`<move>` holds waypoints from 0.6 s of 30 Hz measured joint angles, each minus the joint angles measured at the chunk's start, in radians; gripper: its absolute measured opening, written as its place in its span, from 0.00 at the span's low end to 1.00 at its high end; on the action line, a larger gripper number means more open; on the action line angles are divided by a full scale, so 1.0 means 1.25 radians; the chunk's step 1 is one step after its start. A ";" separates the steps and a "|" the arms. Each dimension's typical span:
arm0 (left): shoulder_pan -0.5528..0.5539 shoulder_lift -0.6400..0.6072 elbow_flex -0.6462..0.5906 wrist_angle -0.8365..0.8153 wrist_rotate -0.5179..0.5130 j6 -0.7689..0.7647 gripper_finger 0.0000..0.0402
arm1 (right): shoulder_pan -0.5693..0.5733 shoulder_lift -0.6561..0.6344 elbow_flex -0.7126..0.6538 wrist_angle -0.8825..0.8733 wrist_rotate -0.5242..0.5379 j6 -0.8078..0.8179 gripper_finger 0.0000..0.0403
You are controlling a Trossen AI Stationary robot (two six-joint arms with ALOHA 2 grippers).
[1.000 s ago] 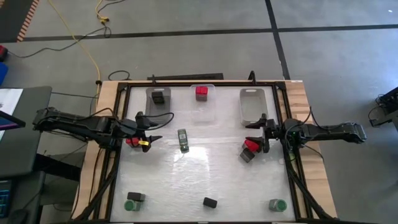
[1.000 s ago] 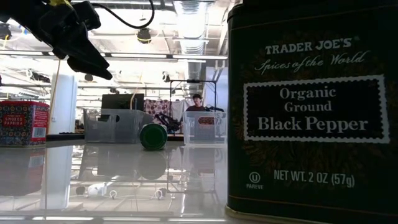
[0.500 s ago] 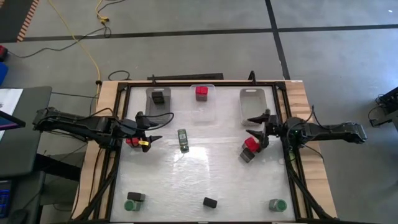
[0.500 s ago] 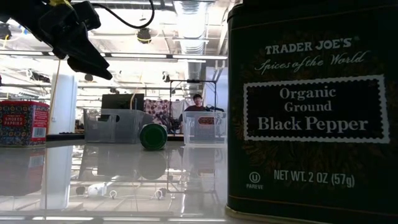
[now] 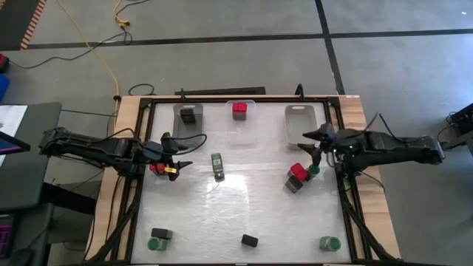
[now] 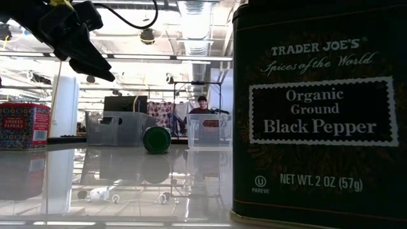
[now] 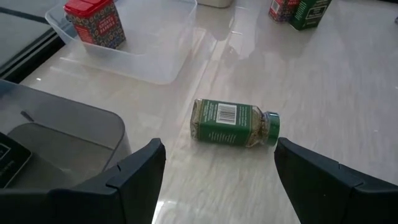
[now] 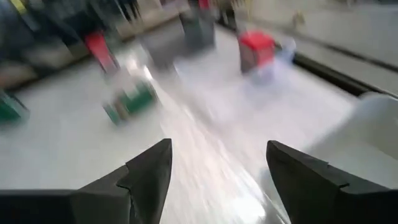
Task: Sort spices by type
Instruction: Put the green seasoning bottle into the gray bin
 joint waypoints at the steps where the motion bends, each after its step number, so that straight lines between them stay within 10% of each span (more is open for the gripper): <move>1: 0.000 0.000 0.000 0.000 0.000 0.000 0.72 | 0.002 0.033 0.035 -0.052 -0.001 -0.002 0.71; 10: 0.000 0.000 0.000 0.000 0.000 -0.010 0.72 | 0.046 0.267 0.275 -0.514 -0.044 -0.143 0.71; 18: 0.000 0.000 0.000 0.000 0.001 -0.042 0.72 | 0.111 0.344 0.285 -0.612 -0.191 -0.216 0.71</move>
